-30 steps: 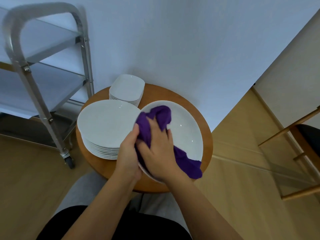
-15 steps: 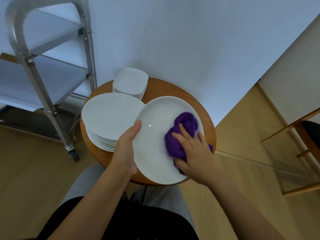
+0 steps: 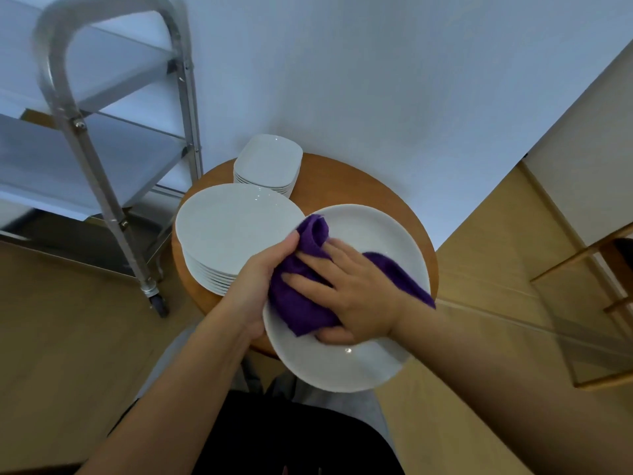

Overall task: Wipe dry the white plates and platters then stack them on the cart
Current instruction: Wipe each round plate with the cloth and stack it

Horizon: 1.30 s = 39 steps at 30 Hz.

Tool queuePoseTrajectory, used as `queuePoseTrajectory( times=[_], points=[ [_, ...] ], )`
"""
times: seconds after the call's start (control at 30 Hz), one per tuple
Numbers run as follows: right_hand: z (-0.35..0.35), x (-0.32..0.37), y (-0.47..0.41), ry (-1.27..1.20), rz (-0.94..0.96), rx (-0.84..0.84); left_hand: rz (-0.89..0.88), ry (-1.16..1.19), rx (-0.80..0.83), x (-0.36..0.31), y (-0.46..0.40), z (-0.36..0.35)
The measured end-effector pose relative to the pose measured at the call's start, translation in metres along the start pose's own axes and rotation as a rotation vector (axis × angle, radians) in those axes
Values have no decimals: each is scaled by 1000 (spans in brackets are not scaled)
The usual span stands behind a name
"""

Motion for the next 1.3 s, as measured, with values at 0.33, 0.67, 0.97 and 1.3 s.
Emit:
queuePoseTrajectory(
  times=[0.33, 0.67, 0.97, 1.3],
  points=[
    [2, -43, 34, 94, -645, 54, -198, 37, -172, -33, 7, 7],
    [-17, 45, 3, -716, -1091, -307, -130, 83, -459, -5, 1, -29],
    [9, 41, 11, -824, -895, -75, -72, 131, -488, -14, 4, -30],
    [56, -2, 21, -999, -1407, -1017, -228, -278, -197, -46, -6, -70]
  ],
)
Point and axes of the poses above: each hand's wrist, its own y-axis away from the middle knuckle, its own z-axis out of the back of the hand, x = y × z, the point moved 3 cm from there along -y, towards the middle knuckle, and after that the axes turned 5 degrees about z, right-handed, at the moved point
